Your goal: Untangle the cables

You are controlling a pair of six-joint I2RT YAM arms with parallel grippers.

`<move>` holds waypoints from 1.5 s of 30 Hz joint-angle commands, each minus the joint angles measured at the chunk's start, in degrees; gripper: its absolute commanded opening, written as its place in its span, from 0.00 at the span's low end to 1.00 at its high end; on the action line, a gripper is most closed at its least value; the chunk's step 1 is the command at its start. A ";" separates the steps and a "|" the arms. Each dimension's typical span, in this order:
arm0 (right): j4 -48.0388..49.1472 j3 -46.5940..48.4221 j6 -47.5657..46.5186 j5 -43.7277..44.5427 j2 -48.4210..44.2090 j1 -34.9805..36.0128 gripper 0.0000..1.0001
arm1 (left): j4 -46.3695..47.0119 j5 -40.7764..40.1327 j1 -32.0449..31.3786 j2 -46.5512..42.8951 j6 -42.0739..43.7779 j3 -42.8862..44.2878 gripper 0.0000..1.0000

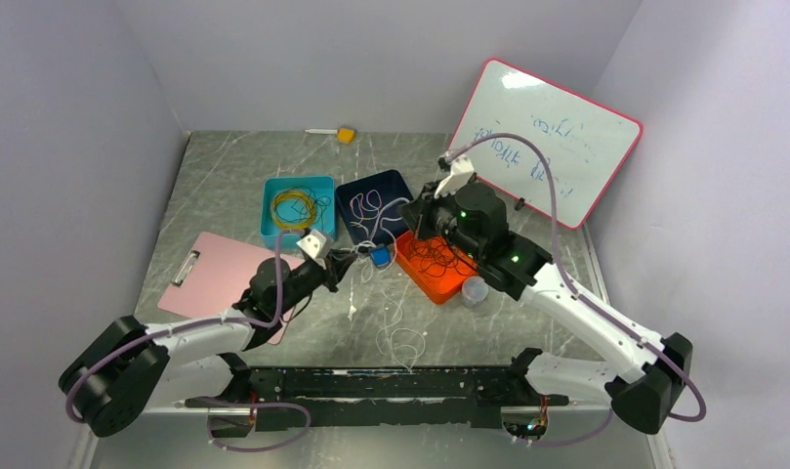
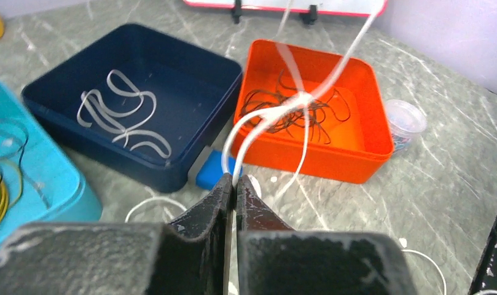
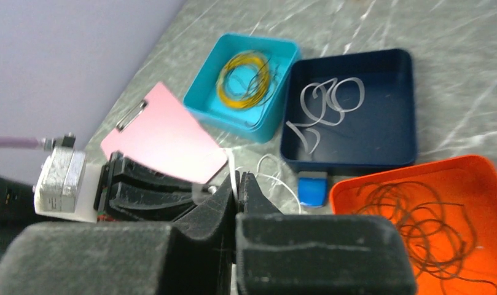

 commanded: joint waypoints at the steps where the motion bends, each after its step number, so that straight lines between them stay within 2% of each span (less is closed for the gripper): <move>1: -2.18 2.53 -2.97 11.65 -3.53 -0.32 0.00 | -6.13 -7.49 0.50 -4.79 -4.82 -3.63 0.07; 7: -2.25 2.67 -4.43 16.63 -6.56 -0.35 0.00 | -13.17 -17.24 0.49 -10.05 -10.01 -5.40 0.07; 13: -1.56 2.48 -4.60 16.60 -8.70 -0.37 0.00 | -20.16 -24.30 0.76 -10.46 -15.02 -3.73 0.07; 21: -0.40 3.13 -7.89 7.12 -8.77 -0.38 0.00 | -32.80 -31.04 0.97 -13.81 -18.75 2.22 0.07; 25: -8.49 6.15 -9.85 -0.37 -6.73 -0.38 0.00 | -39.71 -33.46 1.07 -17.61 -19.25 5.57 0.07; 28: -16.82 8.37 -9.92 -6.01 -4.64 -0.37 0.00 | -44.40 -33.06 1.24 -19.21 -18.32 8.48 0.07; 31: -20.88 4.33 -7.01 -8.23 -4.80 -0.37 0.00 | -47.22 -31.50 1.33 -19.48 -16.97 11.56 0.07; 37: -20.77 -7.09 -0.69 -15.18 -5.04 -0.01 0.02 | -48.31 -28.84 1.31 -20.61 -13.77 16.40 0.07; 42: -19.77 -11.31 0.99 -15.35 -2.72 0.07 0.02 | -48.32 -27.95 1.28 -21.14 -8.41 18.50 0.07; 45: -21.00 -10.75 -0.83 -15.46 0.79 0.28 0.12 | -48.87 -25.07 1.27 -21.14 -6.24 19.78 0.07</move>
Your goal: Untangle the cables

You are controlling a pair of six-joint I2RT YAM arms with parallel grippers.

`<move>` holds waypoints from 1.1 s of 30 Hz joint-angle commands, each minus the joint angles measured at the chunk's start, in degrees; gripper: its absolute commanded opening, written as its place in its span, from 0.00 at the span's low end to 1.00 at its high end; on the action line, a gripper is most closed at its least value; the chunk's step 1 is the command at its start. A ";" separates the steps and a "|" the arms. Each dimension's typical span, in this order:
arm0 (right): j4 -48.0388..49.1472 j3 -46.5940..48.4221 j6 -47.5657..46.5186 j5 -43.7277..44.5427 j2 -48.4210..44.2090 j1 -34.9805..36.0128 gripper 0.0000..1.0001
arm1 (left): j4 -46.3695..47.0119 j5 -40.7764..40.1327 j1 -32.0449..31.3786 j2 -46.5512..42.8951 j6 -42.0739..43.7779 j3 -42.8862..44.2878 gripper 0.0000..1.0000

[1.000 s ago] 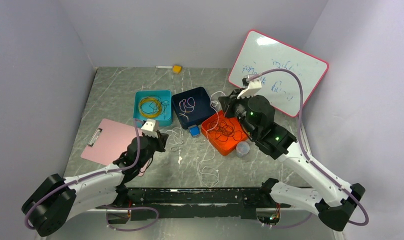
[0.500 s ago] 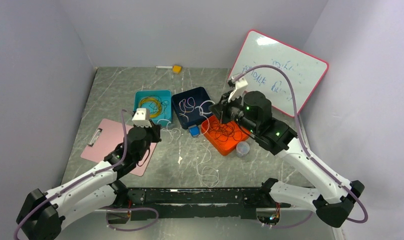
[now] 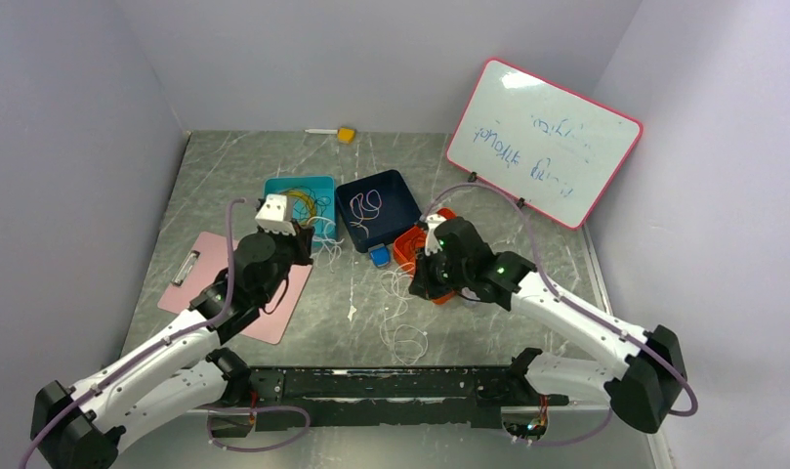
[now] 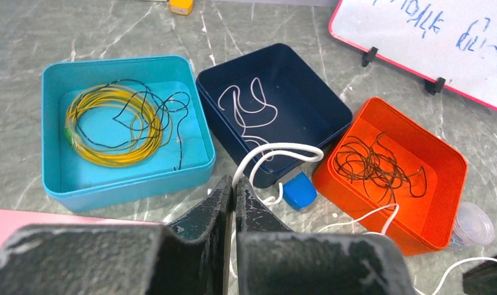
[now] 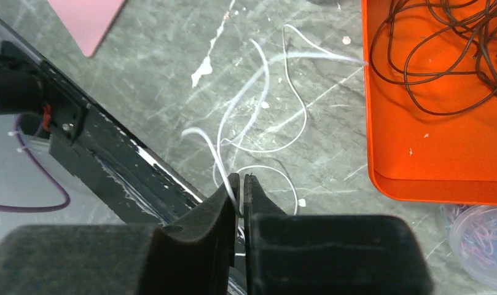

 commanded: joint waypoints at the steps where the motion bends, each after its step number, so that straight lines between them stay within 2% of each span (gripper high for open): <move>1: -0.32 0.87 -0.47 -0.58 3.12 0.48 0.18 | -1.64 5.08 0.41 -0.46 5.33 3.20 0.07; 3: 0.50 1.48 -1.21 1.85 2.81 0.57 0.32 | -2.18 7.65 0.39 -0.58 7.09 3.94 0.07; 6: 2.54 2.49 -2.70 5.10 1.22 0.63 0.44 | -2.29 11.89 0.35 -1.22 9.81 4.71 0.07; 12: 11.23 2.68 -4.56 6.55 -2.42 0.58 0.56 | -0.88 16.93 0.40 -2.62 12.77 4.94 0.07; 18: 32.73 -0.96 -2.83 3.45 -3.34 0.60 0.67 | -2.84 18.33 0.39 -0.96 12.31 6.73 0.07; 21: 43.11 -1.46 -1.44 0.35 0.39 0.64 0.72 | -3.84 18.29 0.36 -0.11 11.73 7.81 0.07; 26: 54.45 -0.60 -1.58 -1.75 7.25 2.09 0.75 | -4.58 17.02 0.41 0.56 9.79 8.97 0.07; 33: 60.99 0.28 -2.38 2.84 13.48 5.37 0.74 | -6.24 18.17 0.39 2.20 7.87 10.85 0.07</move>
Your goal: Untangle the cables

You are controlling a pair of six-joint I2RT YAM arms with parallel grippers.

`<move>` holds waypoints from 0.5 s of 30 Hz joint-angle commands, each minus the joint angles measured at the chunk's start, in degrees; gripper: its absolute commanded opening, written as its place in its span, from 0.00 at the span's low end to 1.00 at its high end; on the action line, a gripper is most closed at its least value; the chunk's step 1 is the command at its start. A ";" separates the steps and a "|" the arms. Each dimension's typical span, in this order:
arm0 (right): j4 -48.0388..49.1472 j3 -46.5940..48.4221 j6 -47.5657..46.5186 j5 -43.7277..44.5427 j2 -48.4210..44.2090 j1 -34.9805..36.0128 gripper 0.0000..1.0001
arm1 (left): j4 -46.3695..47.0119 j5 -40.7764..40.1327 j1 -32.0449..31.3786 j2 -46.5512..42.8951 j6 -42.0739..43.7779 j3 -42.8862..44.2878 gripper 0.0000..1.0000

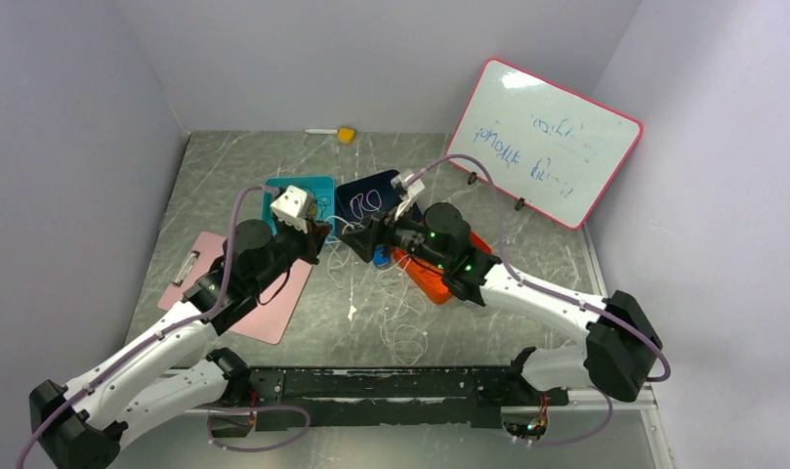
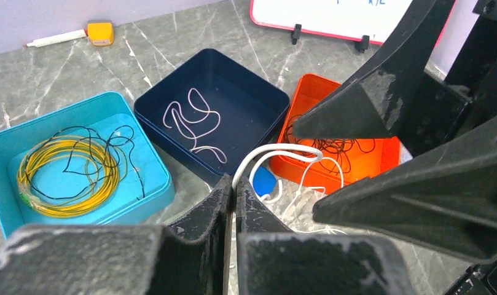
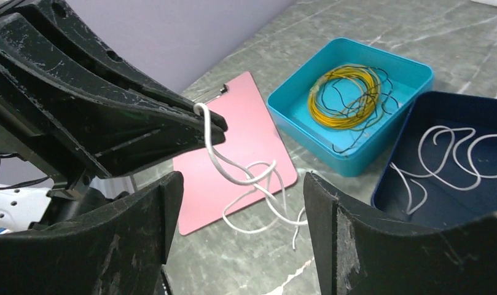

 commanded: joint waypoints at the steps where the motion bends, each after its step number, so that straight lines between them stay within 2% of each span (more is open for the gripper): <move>1: 9.05 0.66 -0.46 4.21 2.78 1.61 0.73 | -1.44 2.12 0.31 0.62 -1.70 2.68 0.07; 4: 10.17 1.47 -1.21 7.94 5.89 2.08 0.68 | -1.77 3.27 0.33 0.71 -2.17 3.04 0.07; 10: 13.01 3.23 -3.18 16.50 10.83 2.28 0.50 | -3.03 5.51 0.34 0.57 -2.04 3.94 0.07; 15: 14.30 5.51 -7.03 19.31 12.60 2.30 0.37 | -3.90 6.47 0.30 -0.35 -1.93 3.80 0.07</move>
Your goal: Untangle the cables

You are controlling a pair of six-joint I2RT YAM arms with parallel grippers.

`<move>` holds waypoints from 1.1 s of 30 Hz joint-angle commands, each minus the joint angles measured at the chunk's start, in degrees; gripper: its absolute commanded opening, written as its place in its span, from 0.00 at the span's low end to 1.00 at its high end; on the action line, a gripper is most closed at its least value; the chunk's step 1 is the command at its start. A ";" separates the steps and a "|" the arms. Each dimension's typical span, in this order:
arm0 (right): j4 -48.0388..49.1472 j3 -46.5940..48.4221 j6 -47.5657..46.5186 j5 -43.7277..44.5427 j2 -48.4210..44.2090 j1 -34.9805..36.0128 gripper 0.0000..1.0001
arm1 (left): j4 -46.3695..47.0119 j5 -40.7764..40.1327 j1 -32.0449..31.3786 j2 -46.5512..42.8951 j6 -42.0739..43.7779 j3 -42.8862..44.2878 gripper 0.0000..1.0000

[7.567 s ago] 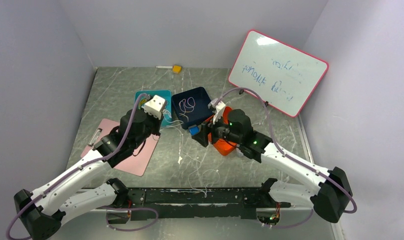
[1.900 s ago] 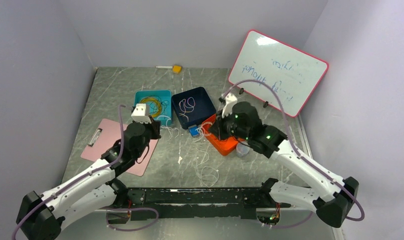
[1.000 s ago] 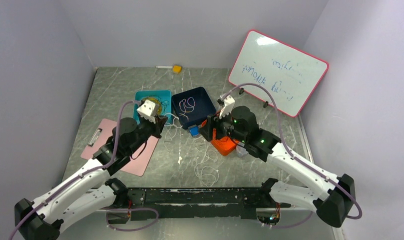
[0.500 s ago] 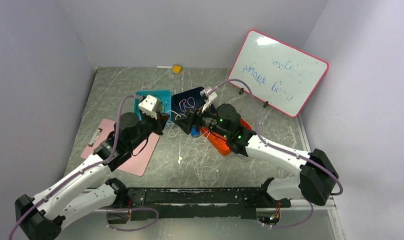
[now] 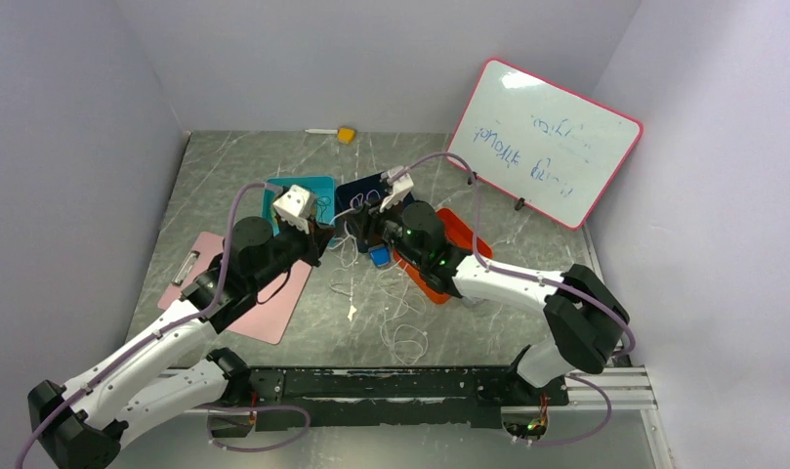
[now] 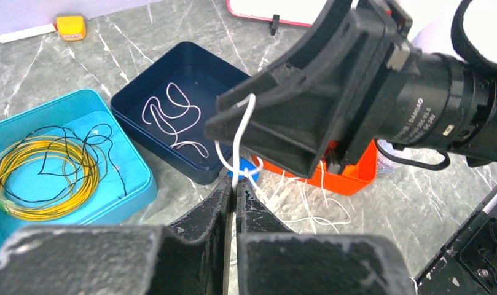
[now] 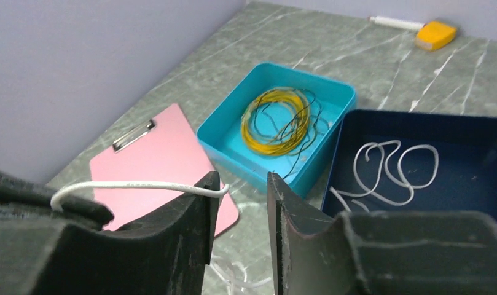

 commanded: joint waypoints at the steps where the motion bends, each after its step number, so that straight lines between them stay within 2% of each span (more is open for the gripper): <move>1: 4.42 3.48 -4.77 5.04 0.28 0.26 0.35 | -1.48 2.78 0.35 -1.18 -0.22 1.75 0.07; 10: 6.64 3.11 -8.73 0.92 -1.91 0.27 0.33 | -2.12 3.59 0.31 -1.03 -0.74 1.54 0.07; 12: 7.04 3.19 -8.90 -0.66 -1.82 0.27 0.27 | -2.13 3.99 0.36 -0.65 -0.84 1.65 0.07; 17: 7.37 3.04 -9.03 -1.66 -2.31 0.29 0.00 | -2.93 4.07 0.34 0.09 -0.90 2.18 0.07; 21: 4.49 3.74 -9.35 0.96 -3.79 0.28 0.00 | -2.75 3.42 0.38 -0.33 -1.31 2.00 0.07; 28: -11.23 7.67 -11.31 12.40 -7.31 0.27 0.00 | -2.21 1.31 0.31 -1.65 -2.66 0.95 0.12; 33: -20.75 9.93 -12.89 20.02 -9.70 0.28 0.00 | -3.12 -0.91 0.33 -1.94 -2.74 0.95 0.07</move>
